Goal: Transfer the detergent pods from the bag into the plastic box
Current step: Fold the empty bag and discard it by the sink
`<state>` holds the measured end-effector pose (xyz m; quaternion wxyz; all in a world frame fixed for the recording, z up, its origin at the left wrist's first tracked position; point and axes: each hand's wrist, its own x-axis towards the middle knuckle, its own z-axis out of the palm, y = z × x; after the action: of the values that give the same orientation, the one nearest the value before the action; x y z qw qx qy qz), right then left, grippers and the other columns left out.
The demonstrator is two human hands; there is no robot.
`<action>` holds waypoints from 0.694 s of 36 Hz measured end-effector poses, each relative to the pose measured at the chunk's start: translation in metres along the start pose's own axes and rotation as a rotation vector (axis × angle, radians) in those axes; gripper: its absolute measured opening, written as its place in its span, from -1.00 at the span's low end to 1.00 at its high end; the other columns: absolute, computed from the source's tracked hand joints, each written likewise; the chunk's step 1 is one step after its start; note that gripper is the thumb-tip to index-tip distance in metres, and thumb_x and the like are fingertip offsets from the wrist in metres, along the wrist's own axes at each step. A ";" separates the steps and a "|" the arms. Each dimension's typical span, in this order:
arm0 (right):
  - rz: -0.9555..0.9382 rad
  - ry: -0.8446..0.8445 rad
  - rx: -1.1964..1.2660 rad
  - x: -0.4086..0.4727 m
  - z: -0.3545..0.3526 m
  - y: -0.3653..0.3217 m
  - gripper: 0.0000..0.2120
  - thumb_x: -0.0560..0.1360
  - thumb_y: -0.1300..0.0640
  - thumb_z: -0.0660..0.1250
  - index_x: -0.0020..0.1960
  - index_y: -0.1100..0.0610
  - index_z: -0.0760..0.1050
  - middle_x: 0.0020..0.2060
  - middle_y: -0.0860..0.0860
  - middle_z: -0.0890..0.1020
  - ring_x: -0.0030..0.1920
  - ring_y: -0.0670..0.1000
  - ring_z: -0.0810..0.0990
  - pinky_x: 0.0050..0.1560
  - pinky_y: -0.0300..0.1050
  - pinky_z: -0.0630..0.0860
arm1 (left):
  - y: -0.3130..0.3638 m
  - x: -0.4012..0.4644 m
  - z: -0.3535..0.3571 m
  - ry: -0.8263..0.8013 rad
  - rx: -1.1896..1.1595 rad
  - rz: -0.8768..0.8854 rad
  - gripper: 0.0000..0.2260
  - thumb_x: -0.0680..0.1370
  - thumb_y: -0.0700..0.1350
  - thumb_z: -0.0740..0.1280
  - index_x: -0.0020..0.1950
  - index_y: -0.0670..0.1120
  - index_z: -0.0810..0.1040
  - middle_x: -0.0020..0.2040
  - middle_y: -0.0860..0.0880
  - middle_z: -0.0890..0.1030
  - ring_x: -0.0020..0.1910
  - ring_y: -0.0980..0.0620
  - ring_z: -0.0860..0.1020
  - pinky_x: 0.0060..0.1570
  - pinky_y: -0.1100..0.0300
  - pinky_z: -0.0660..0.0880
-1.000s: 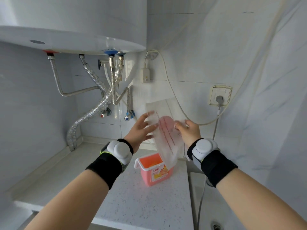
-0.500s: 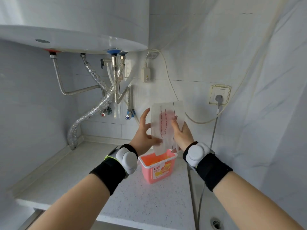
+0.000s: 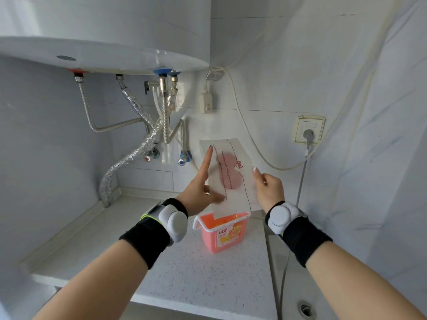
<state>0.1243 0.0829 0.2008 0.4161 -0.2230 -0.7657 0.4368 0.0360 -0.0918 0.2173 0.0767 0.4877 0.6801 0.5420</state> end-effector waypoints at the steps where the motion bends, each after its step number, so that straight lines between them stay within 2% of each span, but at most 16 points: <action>1: 0.052 0.001 0.009 0.000 -0.002 -0.001 -0.47 0.55 -0.11 0.17 -0.47 0.14 0.16 -0.52 0.05 0.26 -0.43 0.05 0.23 -0.33 -0.13 0.20 | 0.000 0.000 -0.001 -0.010 -0.001 0.000 0.08 0.42 -0.41 0.40 0.27 0.60 -0.21 0.54 -0.05 0.14 0.30 -0.12 0.48 0.01 0.13 0.61; 2: 0.126 -0.009 0.028 0.001 -0.004 -0.002 -0.45 0.56 -0.16 0.13 -0.49 0.13 0.14 -0.55 0.05 0.26 -0.44 0.06 0.24 -0.31 -0.12 0.22 | 0.000 0.000 -0.003 -0.026 -0.002 -0.002 0.08 0.42 -0.41 0.40 0.27 0.59 -0.21 0.54 -0.04 0.15 0.31 -0.17 0.48 0.00 0.14 0.61; 5: 0.323 -0.133 0.046 0.005 -0.012 -0.009 -0.37 0.51 -0.33 0.01 -0.45 0.17 0.30 -0.53 0.06 0.40 -0.45 0.07 0.36 -0.30 -0.13 0.31 | -0.001 -0.001 -0.005 -0.082 -0.015 -0.008 0.07 0.42 -0.39 0.40 0.32 0.54 -0.22 0.51 -0.05 0.21 0.26 -0.08 0.52 0.03 0.12 0.60; 6: 0.354 -0.211 0.022 0.005 -0.014 -0.011 -0.32 0.46 -0.40 0.00 -0.36 0.22 0.38 -0.45 0.12 0.46 -0.39 0.10 0.43 -0.23 -0.11 0.36 | -0.002 0.000 -0.005 -0.094 -0.006 -0.017 0.07 0.42 -0.39 0.41 0.34 0.52 -0.23 0.51 -0.05 0.21 0.26 -0.06 0.53 0.05 0.11 0.60; 8: 0.362 -0.327 0.031 0.009 -0.015 -0.010 -0.26 0.37 -0.45 0.13 -0.12 0.26 0.55 -0.17 0.20 0.62 -0.13 0.18 0.59 0.03 -0.02 0.46 | -0.003 0.002 -0.003 -0.111 0.012 -0.029 0.07 0.42 -0.37 0.42 0.38 0.48 -0.24 0.50 -0.05 0.22 0.23 -0.10 0.55 0.07 0.11 0.59; 9: 0.329 -0.360 0.072 0.009 -0.014 -0.009 -0.39 0.38 -0.38 0.24 -0.05 0.19 0.59 -0.04 0.15 0.65 -0.01 0.12 0.61 0.12 -0.03 0.47 | -0.004 0.002 -0.002 -0.122 0.013 -0.033 0.07 0.42 -0.37 0.42 0.40 0.46 -0.24 0.49 -0.04 0.23 0.19 -0.11 0.57 0.07 0.12 0.59; 10: 0.279 -0.387 0.130 0.007 -0.013 -0.009 -0.58 0.41 -0.25 0.33 -0.04 0.11 0.61 0.03 0.10 0.66 0.04 0.06 0.62 0.14 -0.10 0.49 | -0.005 0.003 0.000 -0.138 0.014 -0.038 0.06 0.42 -0.37 0.42 0.42 0.43 -0.23 0.49 -0.02 0.22 0.18 -0.11 0.57 0.09 0.13 0.58; 12: 0.197 -0.413 0.217 0.007 -0.013 -0.005 -0.87 0.44 0.02 0.41 -0.08 0.05 0.62 0.00 0.06 0.67 0.08 0.04 0.63 0.09 -0.18 0.50 | -0.007 0.004 0.003 -0.155 0.013 -0.053 0.02 0.42 -0.34 0.44 0.47 0.37 -0.17 0.50 0.05 0.20 0.26 -0.03 0.53 0.16 0.13 0.54; 15: 0.145 -0.401 0.259 0.008 -0.011 -0.004 -0.90 0.41 0.16 0.45 -0.07 0.10 0.64 -0.08 0.03 0.69 0.10 0.06 0.63 0.18 -0.11 0.51 | -0.010 0.009 0.004 -0.095 -0.021 -0.067 -0.12 0.44 -0.28 0.44 0.53 0.19 -0.03 0.49 0.07 0.24 0.34 0.01 0.43 0.26 0.06 0.48; 17: 0.153 -0.393 0.246 0.009 -0.010 -0.007 -0.90 0.39 0.18 0.46 -0.10 0.15 0.65 -0.11 0.04 0.69 0.04 0.04 0.64 0.11 -0.17 0.52 | -0.012 0.013 0.004 -0.019 -0.050 -0.076 -0.24 0.47 -0.27 0.42 0.52 0.08 0.09 0.44 -0.02 0.36 0.26 -0.02 0.51 0.25 0.06 0.48; 18: 0.159 -0.391 0.229 0.009 -0.010 -0.008 -0.86 0.37 0.15 0.48 -0.13 0.21 0.65 -0.10 0.12 0.70 -0.01 0.01 0.62 0.05 -0.19 0.51 | -0.013 0.014 0.002 0.015 -0.048 -0.083 -0.29 0.47 -0.28 0.42 0.51 0.04 0.17 0.39 -0.04 0.42 0.20 -0.02 0.55 0.23 0.08 0.50; 20: 0.140 -0.362 0.206 0.009 -0.010 -0.008 -0.56 0.29 -0.04 0.53 -0.17 0.37 0.60 -0.04 0.34 0.63 -0.12 -0.01 0.56 -0.04 -0.14 0.46 | -0.016 0.017 0.000 0.065 -0.017 -0.103 -0.34 0.44 -0.28 0.44 0.47 -0.02 0.27 0.29 -0.02 0.51 0.15 -0.05 0.58 0.21 0.09 0.51; 21: 0.124 -0.358 0.201 0.011 -0.011 -0.006 -0.43 0.23 -0.13 0.54 -0.17 0.40 0.59 -0.02 0.38 0.60 -0.14 -0.01 0.53 -0.04 -0.12 0.42 | -0.018 0.019 0.000 0.079 -0.012 -0.114 -0.34 0.43 -0.28 0.46 0.46 -0.03 0.29 0.25 0.00 0.53 0.15 -0.07 0.58 0.22 0.08 0.50; 22: 0.109 -0.355 0.202 0.011 -0.012 -0.007 -0.43 0.21 -0.16 0.53 -0.18 0.38 0.60 -0.03 0.34 0.63 -0.13 -0.02 0.55 -0.02 -0.12 0.40 | -0.020 0.019 -0.001 0.094 -0.012 -0.130 -0.34 0.42 -0.27 0.47 0.46 -0.05 0.31 0.21 0.01 0.55 0.14 -0.06 0.58 0.23 0.08 0.50; 24: 0.097 -0.355 0.196 0.012 -0.014 -0.011 -0.66 0.29 -0.06 0.50 -0.27 0.25 0.65 -0.18 0.12 0.68 -0.16 -0.06 0.54 -0.01 -0.16 0.41 | -0.024 0.020 -0.002 0.128 -0.023 -0.173 -0.34 0.39 -0.26 0.50 0.44 -0.10 0.34 0.15 -0.05 0.58 0.05 0.00 0.58 0.19 0.13 0.51; 25: 0.084 -0.350 0.181 0.013 -0.015 -0.012 -0.77 0.33 0.00 0.48 -0.39 0.12 0.63 -0.29 0.05 0.57 -0.24 -0.07 0.47 -0.07 -0.21 0.36 | -0.027 0.021 -0.003 0.146 -0.025 -0.194 -0.36 0.38 -0.25 0.51 0.42 -0.13 0.37 0.13 -0.11 0.60 0.02 -0.02 0.58 0.18 0.11 0.53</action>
<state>0.1301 0.0933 0.2211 0.2764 -0.1372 -0.7740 0.5528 0.0079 -0.0766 0.2058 0.0852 0.3778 0.7212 0.5744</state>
